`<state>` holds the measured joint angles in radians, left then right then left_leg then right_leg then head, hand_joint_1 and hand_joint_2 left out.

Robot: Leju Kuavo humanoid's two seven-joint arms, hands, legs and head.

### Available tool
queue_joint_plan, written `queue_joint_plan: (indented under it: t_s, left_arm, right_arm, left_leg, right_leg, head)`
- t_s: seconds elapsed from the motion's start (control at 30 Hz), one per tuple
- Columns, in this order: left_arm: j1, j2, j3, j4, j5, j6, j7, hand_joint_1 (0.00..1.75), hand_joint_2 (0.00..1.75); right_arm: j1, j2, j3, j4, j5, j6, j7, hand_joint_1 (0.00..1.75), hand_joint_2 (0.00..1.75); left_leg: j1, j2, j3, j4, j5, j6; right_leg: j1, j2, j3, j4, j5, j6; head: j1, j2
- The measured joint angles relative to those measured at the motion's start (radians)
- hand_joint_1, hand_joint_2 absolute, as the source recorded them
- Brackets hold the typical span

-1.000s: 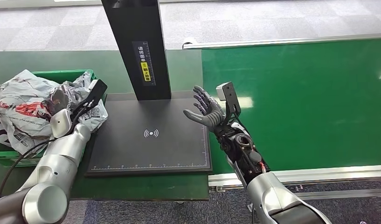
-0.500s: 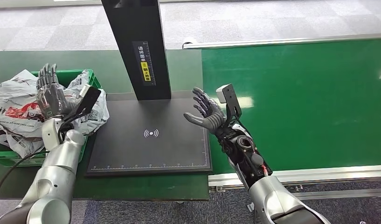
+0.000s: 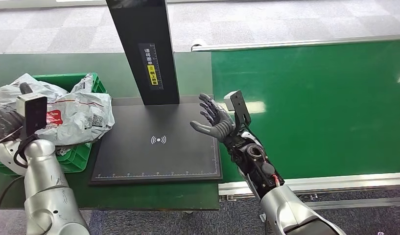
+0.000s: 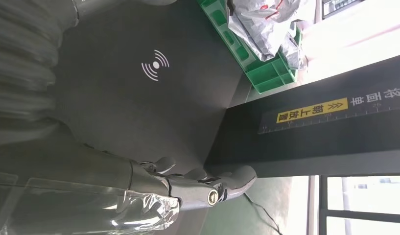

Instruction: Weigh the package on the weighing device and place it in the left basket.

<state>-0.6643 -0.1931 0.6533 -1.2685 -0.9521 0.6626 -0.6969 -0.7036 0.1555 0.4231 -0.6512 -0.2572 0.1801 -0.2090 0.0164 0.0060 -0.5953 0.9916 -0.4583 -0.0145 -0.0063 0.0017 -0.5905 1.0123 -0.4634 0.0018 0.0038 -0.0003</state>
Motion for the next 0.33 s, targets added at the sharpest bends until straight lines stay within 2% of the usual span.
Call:
queue_joint_plan:
  t_s: [0.17, 0.33]
  left_arm:
    - [0.009, -0.011, 0.001, -0.052, 0.016, 0.000, 0.000, 0.00, 1.75]
    - [0.027, -0.024, -0.024, -0.129, 0.142, 0.000, 0.000, 0.00, 1.75]
  right_arm:
    - [0.000, 0.000, 0.002, 0.000, -0.001, 0.000, -0.001, 0.00, 1.75]
    - [0.000, 0.000, 0.006, 0.000, -0.005, 0.000, -0.011, 0.00, 1.75]
  left_leg:
    - [0.000, 0.000, 0.000, 0.000, 0.000, 0.000]
    - [0.000, 0.000, 0.000, 0.000, 0.000, 0.000]
  right_leg:
    - [0.000, 0.000, 0.000, 0.000, 0.000, 0.000]
    - [0.000, 0.000, 0.000, 0.000, 0.000, 0.000]
  head:
    - [0.000, 0.000]
    - [0.000, 0.000]
